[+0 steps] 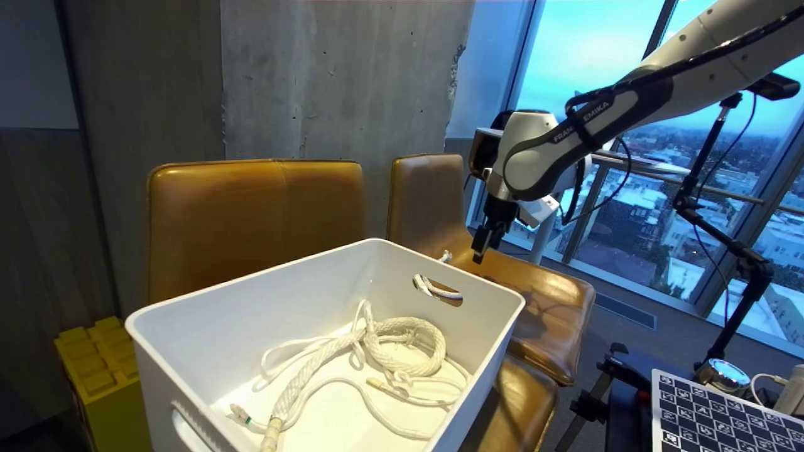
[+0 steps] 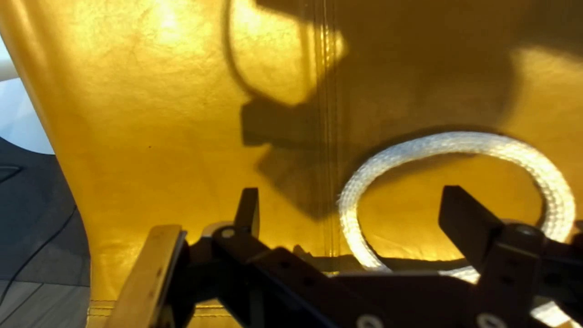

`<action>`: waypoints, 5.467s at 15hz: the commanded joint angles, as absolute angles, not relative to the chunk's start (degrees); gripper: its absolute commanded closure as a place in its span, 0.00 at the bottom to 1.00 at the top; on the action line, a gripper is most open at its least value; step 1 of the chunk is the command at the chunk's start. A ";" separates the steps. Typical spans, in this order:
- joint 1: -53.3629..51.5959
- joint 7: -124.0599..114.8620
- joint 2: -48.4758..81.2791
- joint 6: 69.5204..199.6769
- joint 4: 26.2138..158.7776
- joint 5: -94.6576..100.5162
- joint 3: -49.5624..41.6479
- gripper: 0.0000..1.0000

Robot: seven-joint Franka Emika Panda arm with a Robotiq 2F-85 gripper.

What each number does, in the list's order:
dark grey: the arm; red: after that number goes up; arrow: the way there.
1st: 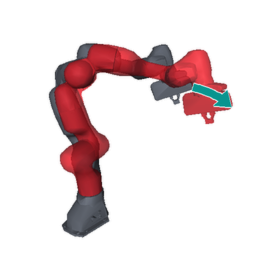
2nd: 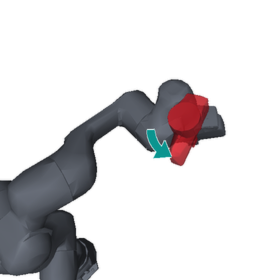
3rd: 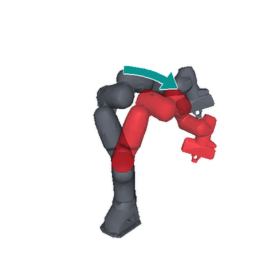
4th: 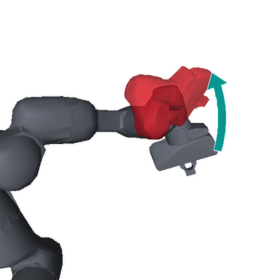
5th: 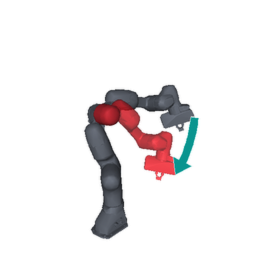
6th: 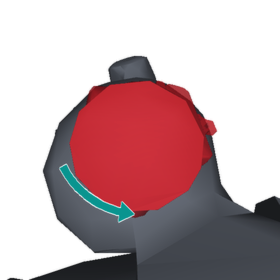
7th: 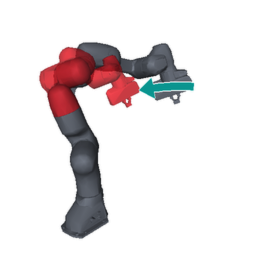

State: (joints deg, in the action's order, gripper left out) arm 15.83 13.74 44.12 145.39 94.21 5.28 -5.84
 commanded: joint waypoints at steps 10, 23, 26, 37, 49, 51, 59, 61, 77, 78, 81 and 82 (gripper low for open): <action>14.93 9.81 60.41 133.85 70.02 3.62 -4.40 0.00; 16.04 7.87 65.72 132.37 68.53 4.12 -6.30 0.31; 16.36 7.84 65.28 132.74 69.00 4.22 -6.45 0.46; 15.27 5.98 61.14 131.17 69.77 4.07 -7.14 0.98; 6.27 3.55 39.66 124.07 70.76 3.53 -2.67 0.98; 4.42 2.96 34.97 122.04 72.68 3.05 -1.34 0.98; -3.52 1.13 16.61 118.81 82.81 2.96 3.95 0.98; -5.37 1.00 11.21 119.59 88.14 3.29 5.25 0.98; -8.86 6.55 -4.29 132.42 115.43 -2.36 7.99 0.98; -8.78 7.35 -4.05 133.08 115.66 -2.89 7.89 0.98; -8.33 8.90 -3.59 134.44 116.38 -3.48 7.24 0.60; -7.96 9.72 -3.55 134.91 116.75 -3.70 6.81 0.53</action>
State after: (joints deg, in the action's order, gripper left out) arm -8.76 6.57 -3.56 132.76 115.83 -1.66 7.74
